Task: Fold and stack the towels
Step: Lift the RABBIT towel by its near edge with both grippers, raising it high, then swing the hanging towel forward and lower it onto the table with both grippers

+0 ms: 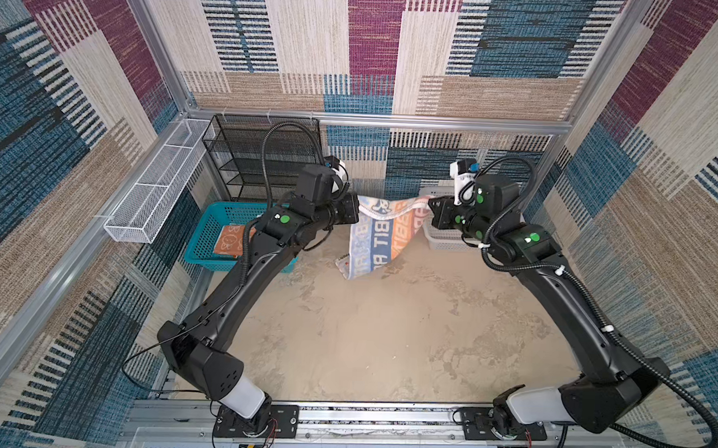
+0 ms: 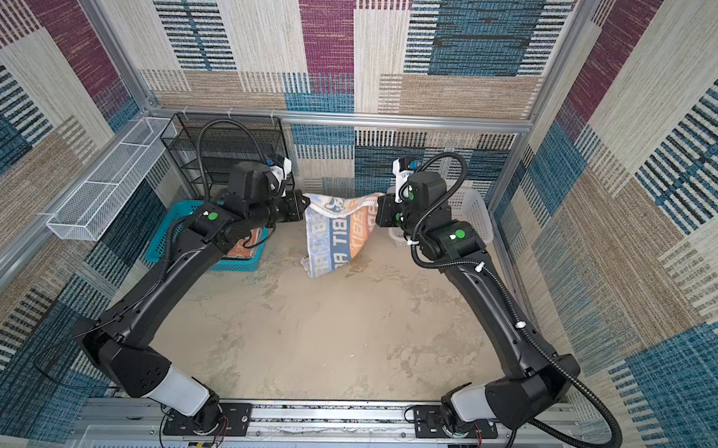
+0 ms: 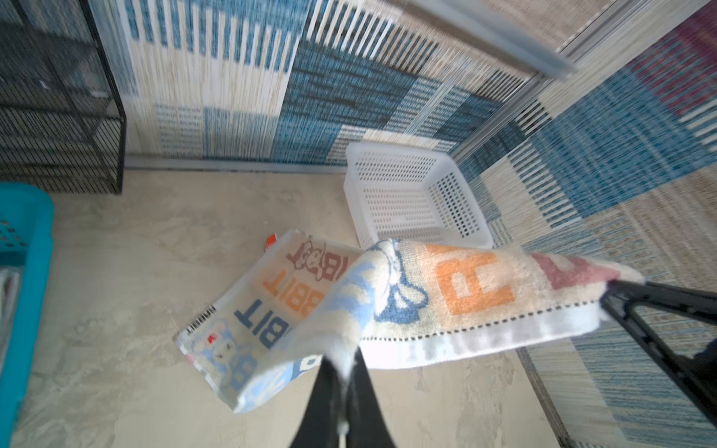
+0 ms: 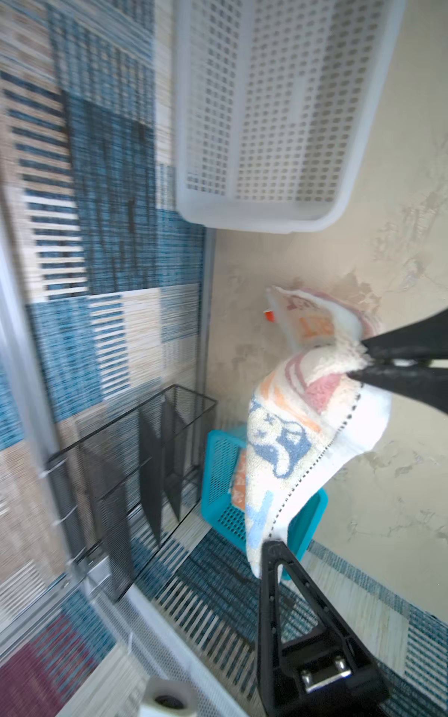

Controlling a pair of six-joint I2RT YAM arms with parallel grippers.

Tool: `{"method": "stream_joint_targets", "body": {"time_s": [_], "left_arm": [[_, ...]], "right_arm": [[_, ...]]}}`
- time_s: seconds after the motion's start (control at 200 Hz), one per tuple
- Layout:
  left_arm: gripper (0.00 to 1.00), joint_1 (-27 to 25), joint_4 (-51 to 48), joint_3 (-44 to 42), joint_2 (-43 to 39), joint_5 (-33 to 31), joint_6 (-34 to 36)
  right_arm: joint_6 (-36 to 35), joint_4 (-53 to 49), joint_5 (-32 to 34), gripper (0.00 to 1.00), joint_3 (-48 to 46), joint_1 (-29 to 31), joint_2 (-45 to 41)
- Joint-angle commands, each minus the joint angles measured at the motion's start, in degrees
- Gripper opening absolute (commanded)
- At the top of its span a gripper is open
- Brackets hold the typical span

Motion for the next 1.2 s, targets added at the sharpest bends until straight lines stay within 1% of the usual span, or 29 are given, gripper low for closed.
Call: {"method": "stream_joint_targets", "body": {"time_s": [0.0, 0.085, 0.175, 0.275, 0.456, 0.561, 0.621, 0.691, 0.796, 0.846, 0.912, 1.032, 1.107, 1.197], "left_arm": [[0.00, 0.39, -9.39, 7.60, -0.23, -3.65, 4.22], [0.00, 0.31, -11.62, 11.94, -1.39, -3.49, 4.69], [0.00, -0.34, -11.78, 11.89, -4.53, -3.77, 4.82], [0.00, -1.94, -12.95, 9.87, -8.18, -3.87, 4.30], [0.00, -6.05, -14.20, 5.61, -13.84, -3.21, 2.09], [0.00, -6.50, -14.85, 5.50, -15.04, -1.96, 0.21], [0.00, -6.49, -15.83, 6.93, -14.97, -3.10, 0.07], [0.00, -6.42, -17.32, 9.63, -13.25, -5.90, 1.16], [0.00, -5.36, -19.07, 13.90, -8.29, -8.55, 3.52], [0.00, -3.22, -18.30, 13.63, -5.93, -6.87, 3.63], [0.00, -0.09, -16.04, 11.27, -3.09, -4.05, 3.17], [0.00, 4.44, -11.47, 6.72, 2.61, -2.64, 3.39], [0.00, 6.92, -9.56, 6.82, 7.17, -1.43, 3.76], [0.00, 8.76, -8.14, 9.05, 12.81, -0.27, 4.59]], "right_arm": [[-2.22, -4.56, -2.09, 0.00, 8.47, 0.11, 0.71], [-2.53, -7.15, -5.00, 0.00, 13.46, 0.17, 0.50], [-2.72, -8.58, -7.78, 0.00, 14.40, 0.42, -1.59], [-2.37, -9.70, -8.50, 0.00, 12.24, 1.48, -5.54], [-1.06, -10.25, -12.27, 0.00, 5.52, 2.63, -13.61], [-0.68, -10.55, -12.20, 0.00, 3.95, 2.64, -14.99], [-0.37, -10.42, -11.66, 0.00, 3.18, 2.66, -14.61], [-0.26, -9.43, -11.41, 0.00, 1.95, 2.67, -13.64], [-0.63, -7.73, -8.81, 0.00, 0.65, 2.37, -10.05], [-0.85, -6.42, -8.75, 0.00, -0.14, 1.53, -7.90], [-0.70, -3.90, -9.91, 0.00, -1.75, -0.13, -4.79], [-0.16, 0.82, -12.05, 0.00, -3.76, -3.22, 2.42], [0.18, 3.78, -13.70, 0.00, -3.79, -4.92, 7.48], [0.37, 6.23, -15.60, 0.00, -1.88, -6.32, 13.90]]}}
